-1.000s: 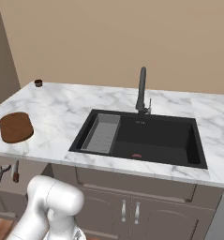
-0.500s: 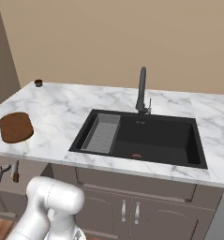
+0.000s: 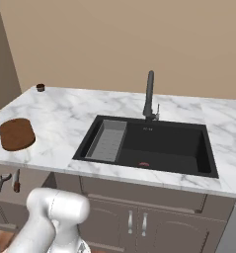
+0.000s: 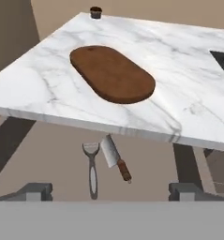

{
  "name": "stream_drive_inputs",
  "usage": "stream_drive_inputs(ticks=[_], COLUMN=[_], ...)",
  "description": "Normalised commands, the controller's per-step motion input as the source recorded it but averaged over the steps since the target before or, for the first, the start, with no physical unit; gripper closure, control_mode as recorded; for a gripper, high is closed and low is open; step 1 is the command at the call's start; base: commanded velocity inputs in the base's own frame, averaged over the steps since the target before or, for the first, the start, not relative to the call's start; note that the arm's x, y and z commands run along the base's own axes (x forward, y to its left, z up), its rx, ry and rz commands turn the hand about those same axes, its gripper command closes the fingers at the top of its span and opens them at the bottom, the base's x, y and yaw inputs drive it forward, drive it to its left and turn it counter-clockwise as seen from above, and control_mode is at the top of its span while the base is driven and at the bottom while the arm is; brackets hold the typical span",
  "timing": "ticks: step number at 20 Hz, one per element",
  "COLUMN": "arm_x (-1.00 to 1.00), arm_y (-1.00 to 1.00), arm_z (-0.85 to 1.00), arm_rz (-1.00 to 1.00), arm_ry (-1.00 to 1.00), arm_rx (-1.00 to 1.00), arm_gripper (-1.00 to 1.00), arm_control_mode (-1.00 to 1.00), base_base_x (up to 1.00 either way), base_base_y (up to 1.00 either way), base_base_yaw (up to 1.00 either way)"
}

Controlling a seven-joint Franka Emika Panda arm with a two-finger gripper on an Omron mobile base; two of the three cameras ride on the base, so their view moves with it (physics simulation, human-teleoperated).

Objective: Open the drawer on the left and place the cutting tools on the cutting board.

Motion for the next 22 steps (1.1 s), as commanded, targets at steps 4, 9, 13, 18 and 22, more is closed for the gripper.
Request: stream_drive_inputs(ticks=[4,9,13,18,22], arm_x=[0.64,0.27,0.01,0.02,0.04], arm_y=[-0.50,-0.21,0.00,0.00,0.08], arm_z=[0.00,0.00,-0.14,-0.33,-0.39], arm_rz=[-0.01,0.00,0.00,0.00,0.00], arm_ry=[0.38,0.40,0.41,0.41,0.28], arm_rx=[0.31,0.24,0.14,0.03,0.00], arm_gripper=[-1.00,-1.00,-1.00,-1.00,-1.00], arm_control_mode=[-1.00,-1.00,-1.00,-1.00,-1.00], base_base_x=[0.00,0.00,0.00,0.00,0.00], base_base_y=[0.00,0.00,0.00,0.00,0.00], base_base_yaw=[0.00,0.00,0.00,0.00,0.00])
